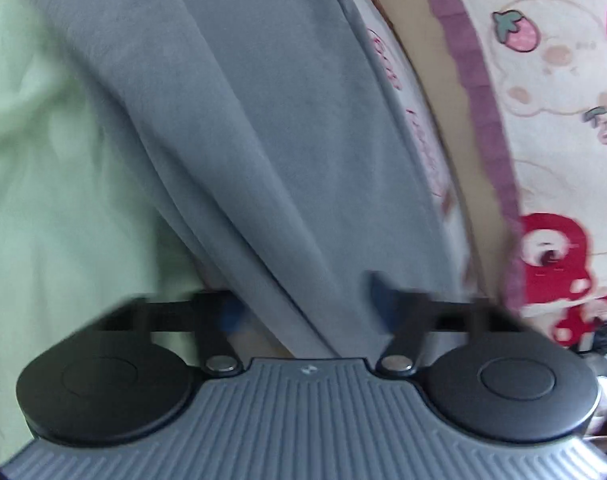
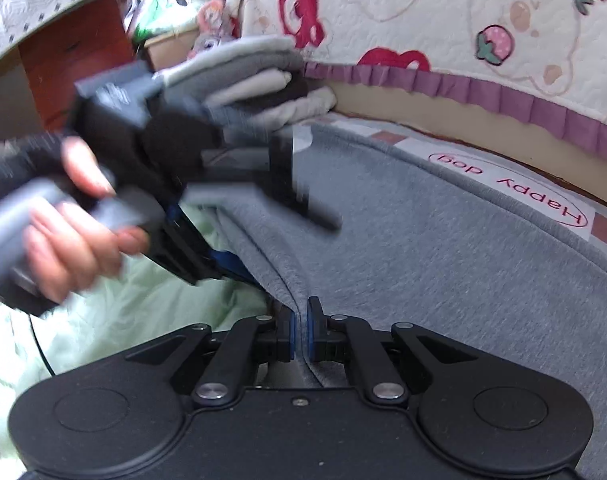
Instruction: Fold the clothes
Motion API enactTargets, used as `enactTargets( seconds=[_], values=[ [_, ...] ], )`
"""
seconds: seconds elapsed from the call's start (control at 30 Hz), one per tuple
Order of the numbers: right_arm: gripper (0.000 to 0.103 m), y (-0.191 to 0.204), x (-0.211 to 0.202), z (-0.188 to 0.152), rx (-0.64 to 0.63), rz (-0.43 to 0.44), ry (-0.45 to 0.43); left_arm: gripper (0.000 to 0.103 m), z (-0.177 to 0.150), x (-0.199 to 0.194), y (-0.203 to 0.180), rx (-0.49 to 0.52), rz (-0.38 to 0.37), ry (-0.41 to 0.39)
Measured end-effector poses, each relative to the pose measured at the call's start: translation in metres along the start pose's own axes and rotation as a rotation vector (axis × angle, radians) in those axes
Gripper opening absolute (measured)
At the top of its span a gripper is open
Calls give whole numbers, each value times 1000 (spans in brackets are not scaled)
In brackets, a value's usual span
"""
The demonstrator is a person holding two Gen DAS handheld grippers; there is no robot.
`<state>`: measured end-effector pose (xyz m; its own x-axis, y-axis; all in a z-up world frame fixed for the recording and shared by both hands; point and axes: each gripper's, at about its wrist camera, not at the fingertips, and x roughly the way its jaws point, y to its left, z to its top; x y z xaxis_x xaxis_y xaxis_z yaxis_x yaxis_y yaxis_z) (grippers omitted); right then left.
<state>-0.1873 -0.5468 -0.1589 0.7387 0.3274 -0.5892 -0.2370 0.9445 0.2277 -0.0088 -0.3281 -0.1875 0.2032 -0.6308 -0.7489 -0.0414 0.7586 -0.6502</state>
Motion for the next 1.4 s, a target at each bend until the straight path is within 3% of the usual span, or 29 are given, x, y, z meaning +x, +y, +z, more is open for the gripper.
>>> enactTargets(
  seconds=[0.17,0.33,0.43,0.57,0.63,0.73,0.8,0.87,1.03,1.07,1.13,1.2,1.27,1.4],
  values=[
    [5,-5,-6,-11,-46,-104,37,11,23,-15,7,131,125,-218],
    [5,-7,-11,-27,-110,-227,100,8,21,-25,-17,316,205,-331],
    [8,-9,-14,-37,-149,-301,138,8,4,-30,-29,413,229,-365],
    [9,-26,-42,-73,-125,-477,269,8,6,-30,-33,395,222,-360],
    [20,-35,-62,-92,-127,-588,328,8,7,-28,-35,386,217,-361],
    [23,-52,-103,-115,-43,-696,368,8,7,-27,-32,375,211,-361],
    [19,-63,-129,-124,40,-701,352,8,7,-24,-31,374,210,-360],
    [18,-74,-146,-124,149,-649,301,8,6,-22,-31,382,212,-358],
    [24,-61,-151,-118,122,-648,305,8,7,-23,-31,403,220,-344],
    [26,-63,-158,-118,181,-631,282,8,7,-24,-31,407,219,-341],
    [43,-73,-177,-121,349,-561,202,8,7,-24,-30,417,221,-336],
    [43,-82,-189,-124,507,-533,149,8,6,-21,-30,429,234,-333],
    [43,-84,-190,-127,590,-547,136,8,5,-20,-30,434,242,-330],
    [43,-69,-181,-133,626,-631,147,8,4,-20,-30,433,243,-328]
  ],
)
